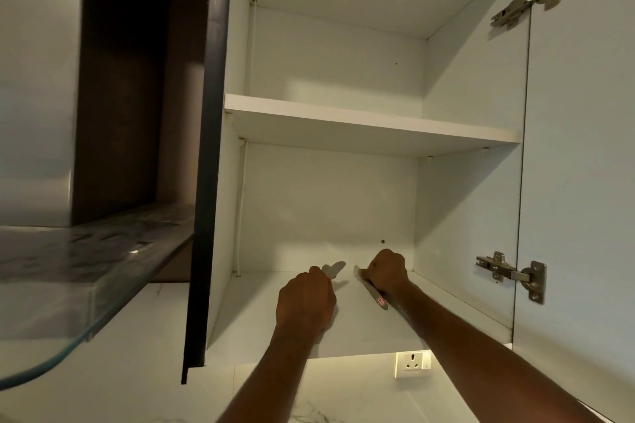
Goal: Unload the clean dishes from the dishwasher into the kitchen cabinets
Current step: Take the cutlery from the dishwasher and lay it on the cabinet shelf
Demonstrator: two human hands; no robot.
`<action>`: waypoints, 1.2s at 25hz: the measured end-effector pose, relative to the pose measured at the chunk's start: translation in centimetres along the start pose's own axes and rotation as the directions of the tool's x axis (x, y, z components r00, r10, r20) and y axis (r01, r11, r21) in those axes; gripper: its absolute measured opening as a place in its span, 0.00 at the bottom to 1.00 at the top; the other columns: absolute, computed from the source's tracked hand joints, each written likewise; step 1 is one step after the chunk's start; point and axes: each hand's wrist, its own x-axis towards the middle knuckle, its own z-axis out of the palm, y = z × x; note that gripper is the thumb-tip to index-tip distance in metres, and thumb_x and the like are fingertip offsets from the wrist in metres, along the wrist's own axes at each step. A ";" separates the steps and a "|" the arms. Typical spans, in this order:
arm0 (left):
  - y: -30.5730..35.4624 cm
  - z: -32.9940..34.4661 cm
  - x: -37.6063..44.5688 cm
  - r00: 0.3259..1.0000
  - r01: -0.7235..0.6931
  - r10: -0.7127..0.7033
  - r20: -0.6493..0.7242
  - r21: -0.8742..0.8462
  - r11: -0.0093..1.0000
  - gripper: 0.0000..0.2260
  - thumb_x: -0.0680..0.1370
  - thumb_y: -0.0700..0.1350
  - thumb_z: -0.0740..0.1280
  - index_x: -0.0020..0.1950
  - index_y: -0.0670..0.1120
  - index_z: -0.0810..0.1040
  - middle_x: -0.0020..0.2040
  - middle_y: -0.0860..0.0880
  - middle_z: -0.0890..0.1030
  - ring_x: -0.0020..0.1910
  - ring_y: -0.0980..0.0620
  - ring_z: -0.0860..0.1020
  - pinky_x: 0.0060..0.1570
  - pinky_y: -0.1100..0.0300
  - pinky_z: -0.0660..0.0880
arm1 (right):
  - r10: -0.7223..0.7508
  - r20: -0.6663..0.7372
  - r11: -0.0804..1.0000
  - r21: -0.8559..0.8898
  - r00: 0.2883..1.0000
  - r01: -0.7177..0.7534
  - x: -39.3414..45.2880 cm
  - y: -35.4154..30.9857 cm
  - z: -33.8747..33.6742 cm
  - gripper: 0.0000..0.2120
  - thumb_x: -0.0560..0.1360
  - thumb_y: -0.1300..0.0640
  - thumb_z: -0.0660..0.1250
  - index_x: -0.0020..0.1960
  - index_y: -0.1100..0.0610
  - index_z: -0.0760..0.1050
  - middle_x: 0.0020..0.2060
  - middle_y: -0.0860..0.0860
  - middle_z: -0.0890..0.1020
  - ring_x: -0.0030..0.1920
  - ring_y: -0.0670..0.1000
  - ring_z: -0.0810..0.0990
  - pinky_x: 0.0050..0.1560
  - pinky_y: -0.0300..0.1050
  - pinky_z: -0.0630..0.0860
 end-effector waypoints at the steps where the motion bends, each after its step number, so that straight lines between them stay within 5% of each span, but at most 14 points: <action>1: 0.0 0.0 0.0 1.000 -0.002 0.002 0.004 -0.002 1.000 0.16 0.87 0.51 0.50 0.59 0.45 0.75 0.54 0.46 0.83 0.53 0.44 0.82 0.44 0.56 0.68 | -0.006 -0.010 1.000 -0.019 1.000 0.006 0.0 0.1 0.3 0.25 0.75 0.44 0.76 0.32 0.58 0.68 0.27 0.50 0.72 0.35 0.52 0.76 0.35 0.41 0.69; 8: 0.0 -0.2 0.0 0.999 -0.003 0.002 0.045 0.015 1.000 0.16 0.87 0.49 0.51 0.58 0.45 0.76 0.54 0.45 0.83 0.54 0.43 0.82 0.45 0.56 0.68 | -0.006 -0.144 1.000 -0.021 0.990 0.003 -0.2 2.8 -3.0 0.21 0.71 0.43 0.79 0.41 0.58 0.76 0.42 0.57 0.83 0.45 0.56 0.83 0.43 0.44 0.78; 12: 0.1 0.0 0.1 0.998 -0.016 0.015 0.065 0.015 1.000 0.13 0.85 0.48 0.54 0.58 0.45 0.77 0.55 0.45 0.83 0.54 0.44 0.82 0.45 0.56 0.69 | 0.125 -0.100 0.972 -0.188 0.987 -0.142 -1.6 6.6 -4.5 0.27 0.70 0.33 0.74 0.41 0.57 0.72 0.43 0.55 0.76 0.45 0.57 0.81 0.43 0.46 0.77; 17: 0.1 0.1 0.2 0.997 -0.030 0.029 0.068 0.021 0.999 0.14 0.85 0.49 0.54 0.58 0.46 0.77 0.54 0.46 0.82 0.54 0.44 0.82 0.45 0.56 0.69 | 0.107 -0.068 0.966 -0.228 0.992 -0.120 -1.3 8.3 -4.8 0.18 0.75 0.47 0.75 0.54 0.59 0.78 0.57 0.60 0.78 0.53 0.58 0.84 0.47 0.47 0.79; 28: 0.0 -0.6 -0.4 0.995 -0.042 0.044 0.085 -0.027 0.999 0.14 0.85 0.51 0.54 0.59 0.46 0.77 0.55 0.46 0.82 0.54 0.44 0.82 0.50 0.55 0.74 | 0.060 0.017 0.974 -0.222 0.998 -0.055 -1.0 8.5 -4.8 0.14 0.75 0.49 0.73 0.52 0.59 0.80 0.54 0.60 0.82 0.47 0.56 0.83 0.40 0.43 0.74; 30: 0.0 -0.7 -0.4 0.995 -0.041 0.044 0.086 -0.034 0.999 0.14 0.86 0.50 0.54 0.59 0.46 0.77 0.55 0.46 0.82 0.55 0.44 0.82 0.50 0.54 0.75 | 0.032 0.032 0.971 -0.238 0.999 -0.024 -0.9 8.5 -4.7 0.21 0.75 0.42 0.74 0.54 0.60 0.79 0.53 0.59 0.81 0.47 0.56 0.82 0.42 0.43 0.73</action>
